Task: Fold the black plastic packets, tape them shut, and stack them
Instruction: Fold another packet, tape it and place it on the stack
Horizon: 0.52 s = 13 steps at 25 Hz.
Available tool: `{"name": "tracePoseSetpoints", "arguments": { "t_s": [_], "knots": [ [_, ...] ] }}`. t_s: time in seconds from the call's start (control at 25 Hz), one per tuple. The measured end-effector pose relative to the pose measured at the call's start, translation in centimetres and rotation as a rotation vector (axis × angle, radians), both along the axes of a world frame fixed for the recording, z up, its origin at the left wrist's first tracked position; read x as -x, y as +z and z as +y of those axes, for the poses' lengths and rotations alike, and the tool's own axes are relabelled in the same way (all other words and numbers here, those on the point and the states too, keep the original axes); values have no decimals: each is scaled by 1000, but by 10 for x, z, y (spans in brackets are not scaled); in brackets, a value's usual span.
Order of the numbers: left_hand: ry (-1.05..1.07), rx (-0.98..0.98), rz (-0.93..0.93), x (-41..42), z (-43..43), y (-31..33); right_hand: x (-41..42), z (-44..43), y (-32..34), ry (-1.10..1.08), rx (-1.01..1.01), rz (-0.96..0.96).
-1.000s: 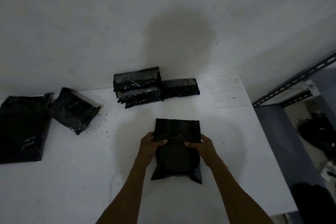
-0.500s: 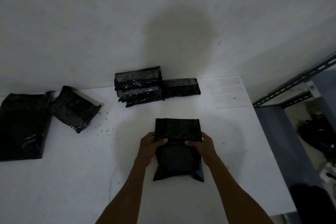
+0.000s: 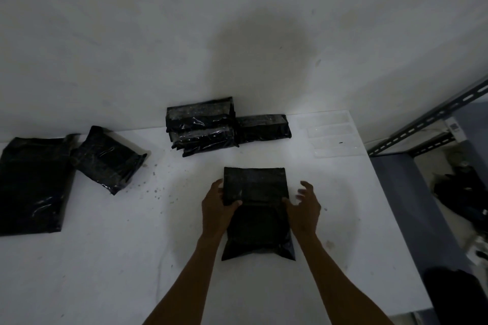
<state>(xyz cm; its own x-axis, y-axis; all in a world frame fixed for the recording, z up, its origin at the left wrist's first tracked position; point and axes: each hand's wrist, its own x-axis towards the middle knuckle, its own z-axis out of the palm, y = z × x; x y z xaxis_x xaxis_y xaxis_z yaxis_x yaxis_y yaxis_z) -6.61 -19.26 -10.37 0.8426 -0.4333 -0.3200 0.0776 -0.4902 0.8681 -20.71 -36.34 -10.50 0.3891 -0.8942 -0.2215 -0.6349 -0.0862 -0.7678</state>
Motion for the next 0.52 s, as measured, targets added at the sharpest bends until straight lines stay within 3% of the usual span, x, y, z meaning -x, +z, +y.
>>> {"name": "tracePoseSetpoints", "arguments": {
  "t_s": [0.12, 0.24, 0.36, 0.52],
  "knots": [
    [-192, -215, -423, 0, -5, -5, -7, 10, -3, 416, 478, -4],
    [-532, -466, -509, -6, -12, -10, -14, 12, -26, 841, 556, 148],
    [-589, -632, -437, -16, -10, -10, -11, -1, -33, 808, 471, 303],
    [-620, -545, -439, -23, -12, -8, -17, -11, -24, 752, 431, 343]
  ]
}}
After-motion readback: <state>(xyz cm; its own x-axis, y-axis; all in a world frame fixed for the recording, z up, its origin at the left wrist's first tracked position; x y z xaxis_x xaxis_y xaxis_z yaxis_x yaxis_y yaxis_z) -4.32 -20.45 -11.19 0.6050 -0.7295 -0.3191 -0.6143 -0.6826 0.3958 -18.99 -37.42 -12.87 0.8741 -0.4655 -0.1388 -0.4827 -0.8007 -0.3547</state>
